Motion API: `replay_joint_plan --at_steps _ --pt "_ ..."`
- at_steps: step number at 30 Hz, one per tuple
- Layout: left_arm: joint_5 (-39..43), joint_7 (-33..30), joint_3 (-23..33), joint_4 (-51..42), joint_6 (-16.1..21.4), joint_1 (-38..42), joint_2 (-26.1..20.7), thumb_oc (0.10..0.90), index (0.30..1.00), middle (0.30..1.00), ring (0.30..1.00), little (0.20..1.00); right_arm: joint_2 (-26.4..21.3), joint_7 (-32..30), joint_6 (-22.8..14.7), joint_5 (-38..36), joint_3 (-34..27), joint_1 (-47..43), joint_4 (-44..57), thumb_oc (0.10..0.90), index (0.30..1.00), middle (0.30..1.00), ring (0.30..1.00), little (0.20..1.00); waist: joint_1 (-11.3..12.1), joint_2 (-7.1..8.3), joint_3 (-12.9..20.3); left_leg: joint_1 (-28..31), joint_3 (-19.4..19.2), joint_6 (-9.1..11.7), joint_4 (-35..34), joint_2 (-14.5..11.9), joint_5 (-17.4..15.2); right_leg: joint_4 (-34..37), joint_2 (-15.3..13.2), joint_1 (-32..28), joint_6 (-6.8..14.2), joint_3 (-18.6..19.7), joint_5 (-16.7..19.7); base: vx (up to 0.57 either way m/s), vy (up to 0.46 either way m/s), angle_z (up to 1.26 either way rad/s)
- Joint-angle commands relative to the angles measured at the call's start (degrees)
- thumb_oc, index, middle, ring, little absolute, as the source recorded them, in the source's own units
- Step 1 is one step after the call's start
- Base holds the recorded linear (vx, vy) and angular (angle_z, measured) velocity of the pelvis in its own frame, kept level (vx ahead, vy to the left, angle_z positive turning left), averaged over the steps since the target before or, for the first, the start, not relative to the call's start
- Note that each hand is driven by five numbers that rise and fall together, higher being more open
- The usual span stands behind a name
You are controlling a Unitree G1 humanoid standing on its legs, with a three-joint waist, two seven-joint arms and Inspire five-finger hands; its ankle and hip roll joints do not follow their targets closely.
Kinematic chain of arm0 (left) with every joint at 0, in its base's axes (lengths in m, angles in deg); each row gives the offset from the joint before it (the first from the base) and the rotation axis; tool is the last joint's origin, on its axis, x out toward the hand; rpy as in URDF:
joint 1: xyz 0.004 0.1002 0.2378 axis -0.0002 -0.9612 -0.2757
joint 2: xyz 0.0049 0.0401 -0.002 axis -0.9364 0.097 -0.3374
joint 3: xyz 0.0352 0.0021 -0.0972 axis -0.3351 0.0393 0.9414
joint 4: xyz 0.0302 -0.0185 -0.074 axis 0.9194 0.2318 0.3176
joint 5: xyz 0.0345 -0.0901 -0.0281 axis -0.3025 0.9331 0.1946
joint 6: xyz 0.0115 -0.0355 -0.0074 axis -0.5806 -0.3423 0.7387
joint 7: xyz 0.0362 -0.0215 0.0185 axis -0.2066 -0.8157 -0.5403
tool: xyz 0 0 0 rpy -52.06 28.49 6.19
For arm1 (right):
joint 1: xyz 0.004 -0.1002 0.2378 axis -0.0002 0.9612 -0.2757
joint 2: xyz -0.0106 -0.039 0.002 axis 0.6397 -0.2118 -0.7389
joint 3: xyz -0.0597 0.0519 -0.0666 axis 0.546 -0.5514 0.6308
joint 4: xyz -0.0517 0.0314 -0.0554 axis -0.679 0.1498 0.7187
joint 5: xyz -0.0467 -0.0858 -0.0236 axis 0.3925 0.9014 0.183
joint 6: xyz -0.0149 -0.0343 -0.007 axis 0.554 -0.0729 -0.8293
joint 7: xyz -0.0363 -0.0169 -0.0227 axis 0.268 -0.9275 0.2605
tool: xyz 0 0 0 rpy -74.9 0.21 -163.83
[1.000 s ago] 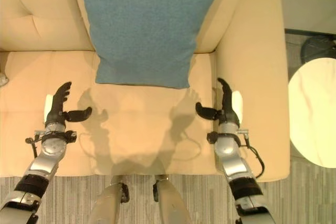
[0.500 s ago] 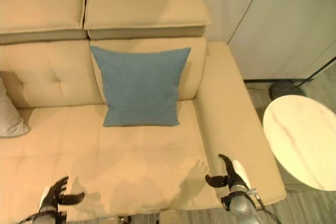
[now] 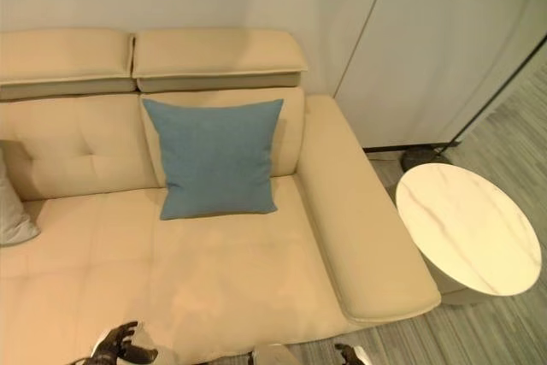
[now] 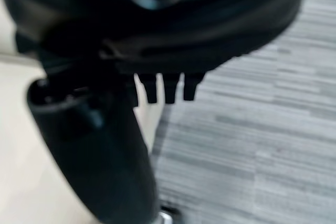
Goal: Pick up all the scattered cushions and arrange them neatly on the sofa.
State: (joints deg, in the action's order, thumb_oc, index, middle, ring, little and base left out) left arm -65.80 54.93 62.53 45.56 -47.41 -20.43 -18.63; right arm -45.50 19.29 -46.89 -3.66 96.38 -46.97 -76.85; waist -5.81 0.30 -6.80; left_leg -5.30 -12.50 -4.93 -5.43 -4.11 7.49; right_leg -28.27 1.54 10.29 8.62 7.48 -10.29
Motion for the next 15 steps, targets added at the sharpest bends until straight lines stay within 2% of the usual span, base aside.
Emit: replay_joint_plan --at_steps 1,3,5,6,7,9,10,11,12,14,15 --pt "-0.1 -1.3 0.9 0.2 0.7 1.0 -2.6 0.8 0.9 0.9 0.9 0.9 -1.1 -1.6 -0.7 -1.3 0.4 -1.7 1.5 0.8 0.9 0.9 0.9 0.9 0.9 2.3 3.4 -1.2 2.1 4.7 0.4 4.3 -5.6 6.5 -3.6 -9.8 -1.0 1.5 3.8 -0.29 -0.108 0.14" --pt "0.2 -1.6 1.4 0.2 0.6 0.9 -2.6 0.8 0.9 0.9 0.9 0.9 -1.2 -1.8 -0.6 -0.8 0.5 -2.0 2.2 0.8 0.9 0.9 0.9 0.9 1.8 2.77 3.8 -2.3 1.3 4.9 0.4 4.1 -5.1 9.1 -4.1 -11.3 -1.1 1.5 4.3 -0.17 -0.082 -0.09" --pt "1.1 -2.3 2.0 0.9 0.1 1.2 -2.7 0.8 0.9 0.9 0.9 0.9 -1.2 -1.9 -0.3 -0.2 1.4 -2.5 2.7 0.8 0.9 0.9 0.9 0.9 2.8 4.17 4.9 -4.9 -0.4 5.4 0.4 4.1 -3.2 17.3 -4.0 -14.8 -1.3 2.0 2.9 -0.22 -0.122 -0.59" --pt "1.6 -2.4 2.4 1.5 -0.3 1.8 -2.9 0.8 0.9 0.9 0.9 0.9 -1.4 -1.9 -0.4 -0.4 2.0 -2.7 3.8 0.8 0.9 0.9 0.9 0.9 3.1 4.22 5.1 -7.4 -1.0 6.2 1.1 2.9 -1.1 21.4 -2.3 -15.3 -3.1 3.3 -1.4 -0.32 -0.167 -0.57" --pt "1.8 -2.6 2.6 1.9 -0.6 2.3 -3.2 0.8 0.9 0.9 0.9 0.9 -1.6 -1.9 -0.7 -0.8 2.2 -2.7 4.7 0.8 0.9 0.9 0.9 0.9 3.2 4.14 4.7 -8.6 -1.0 6.7 1.4 2.3 0.2 22.8 -1.1 -15.2 -4.2 3.8 -2.4 -0.34 -0.168 -0.22" --pt "1.5 -2.3 2.6 2.4 -0.9 2.8 -3.5 0.8 0.9 0.9 0.9 0.9 -1.8 -1.8 -0.8 -0.7 3.0 -2.7 5.1 0.8 0.9 0.9 0.9 0.9 2.9 3.62 3.9 -9.5 -0.9 7.7 1.5 1.5 1.4 23.9 0.9 -14.4 -5.0 3.6 -2.1 -0.23 -0.104 0.02" --pt "1.5 -2.3 2.6 2.4 -0.9 2.8 -3.5 0.8 0.9 0.9 0.9 0.9 -1.8 -1.8 -0.8 -0.7 3.0 -2.8 5.1 0.8 0.9 0.9 0.9 0.9 2.9 3.58 3.9 -9.5 -0.9 7.7 1.5 1.5 1.4 23.9 1.0 -14.5 -5.0 3.6 -2.0 -0.29 -0.098 0.22" --pt "1.7 -2.5 2.2 3.0 -1.3 4.3 -3.7 0.8 0.9 0.9 0.9 0.9 -2.4 -1.8 -0.6 -0.6 3.4 -3.5 4.1 0.8 0.9 0.9 0.9 0.9 2.4 3.44 1.6 -11.1 -1.6 8.6 5.2 0.9 1.2 23.6 1.8 -13.8 -5.6 2.5 -0.9 -0.32 -0.089 0.48" --pt "1.7 -2.3 2.3 3.3 -1.6 4.8 -4.0 0.8 0.9 0.9 0.9 0.9 -2.7 -1.7 -0.4 -0.5 3.4 -3.5 3.8 0.8 0.9 0.9 0.9 0.9 1.9 3.5 1.0 -10.8 -2.5 8.4 7.6 0.7 -0.5 23.2 1.9 -12.8 -5.7 1.6 -0.1 -0.41 -0.09 0.63" --pt "1.5 -2.1 2.6 3.8 -1.8 5.0 -4.5 0.8 0.9 0.9 0.9 0.9 -3.2 -1.6 -0.3 -0.7 2.9 -3.1 3.2 0.8 0.9 0.9 0.9 0.9 0.8 4.6 0.9 -9.7 -2.3 7.4 13.7 0.9 -5.6 23.1 0.4 -11.8 -5.5 0.4 1.0 -0.21 -0.018 0.28" --pt "1.5 -2.1 2.6 3.8 -1.8 5.0 -4.5 0.8 0.9 0.9 0.9 0.9 -3.2 -1.6 -0.3 -0.7 2.9 -3.1 3.2 0.8 0.9 0.9 0.9 0.9 0.8 4.51 1.0 -9.9 -2.3 7.5 13.8 0.7 -5.5 23.2 0.5 -11.6 -5.5 0.4 1.2 -0.16 0.01 -0.18"
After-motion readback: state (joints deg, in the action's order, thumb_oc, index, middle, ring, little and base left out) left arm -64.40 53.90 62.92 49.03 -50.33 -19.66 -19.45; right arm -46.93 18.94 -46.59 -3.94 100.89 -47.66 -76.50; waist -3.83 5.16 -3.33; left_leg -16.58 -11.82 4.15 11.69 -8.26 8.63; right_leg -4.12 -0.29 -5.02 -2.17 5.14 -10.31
